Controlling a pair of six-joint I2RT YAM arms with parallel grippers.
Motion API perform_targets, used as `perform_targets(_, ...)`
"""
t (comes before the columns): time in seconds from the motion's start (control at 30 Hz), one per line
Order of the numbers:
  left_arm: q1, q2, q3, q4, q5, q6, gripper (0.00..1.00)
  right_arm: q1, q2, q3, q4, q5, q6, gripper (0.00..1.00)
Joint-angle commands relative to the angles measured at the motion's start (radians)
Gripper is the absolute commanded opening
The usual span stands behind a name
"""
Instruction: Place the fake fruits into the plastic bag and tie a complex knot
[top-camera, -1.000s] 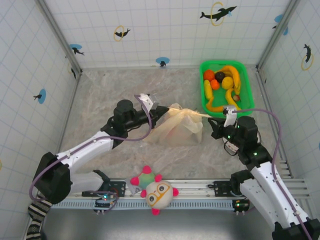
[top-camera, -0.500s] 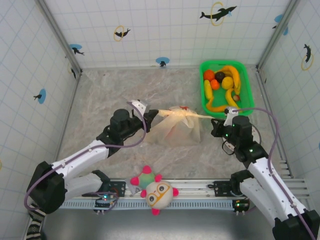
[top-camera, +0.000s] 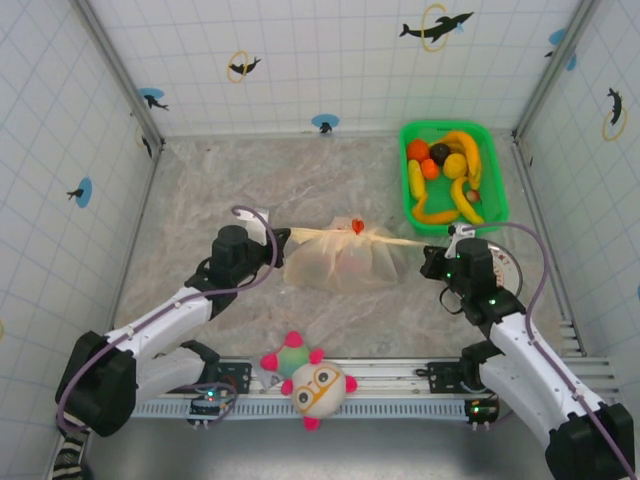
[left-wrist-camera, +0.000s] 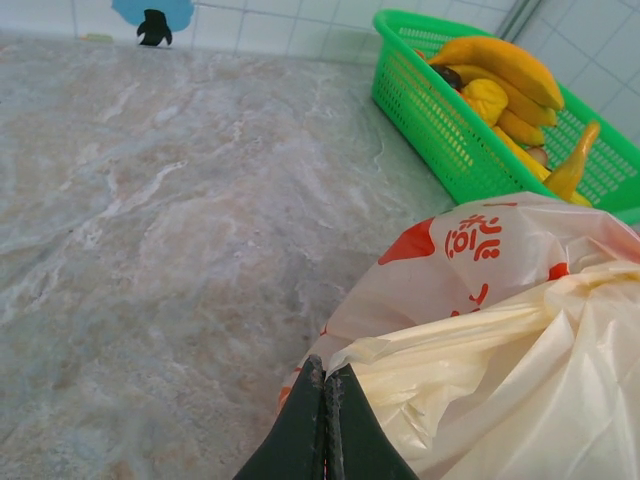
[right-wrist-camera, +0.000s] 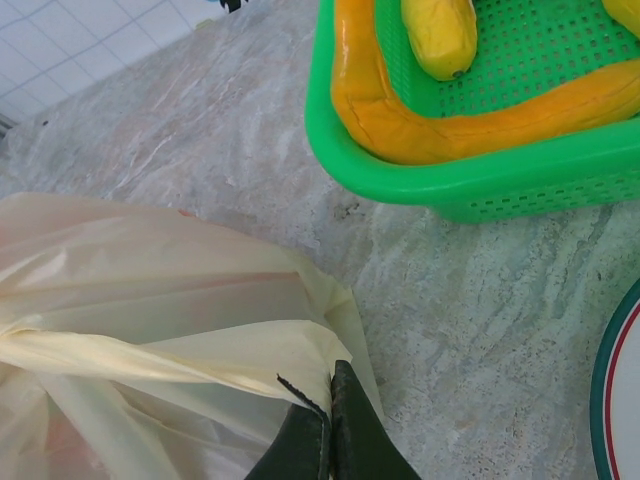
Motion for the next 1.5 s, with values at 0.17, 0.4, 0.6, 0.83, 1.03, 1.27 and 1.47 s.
perform_targets(0.17,0.105,-0.007,0.005,0.019,-0.137,-0.022,0.00,-0.085,-0.085,-0.057,0.078,0.124,-0.057,0.00)
perform_targets(0.4,0.105,-0.042,0.128,-0.064,0.000,0.016,0.44,-0.090,-0.144,0.057,0.013,-0.143,-0.213,0.64)
perform_targets(0.6,0.116,-0.162,0.230,-0.198,-0.082,0.044,0.75,-0.172,-0.196,0.273,-0.174,-0.115,-0.244,1.00)
perform_targets(0.83,0.168,-0.269,0.220,-0.305,-0.458,0.037,0.97,-0.360,-0.168,0.275,-0.185,0.143,-0.220,1.00)
perform_targets(1.03,0.288,-0.267,0.088,-0.250,-0.578,0.025,0.97,-0.382,-0.094,0.004,0.131,0.409,-0.186,1.00)
perform_targets(1.27,0.403,-0.217,-0.054,-0.087,-0.536,0.069,0.97,-0.380,0.101,-0.147,0.474,0.421,-0.252,1.00)
perform_targets(1.47,0.435,-0.103,-0.164,0.138,-0.464,0.113,0.97,-0.379,0.300,-0.211,0.841,0.374,-0.292,1.00)
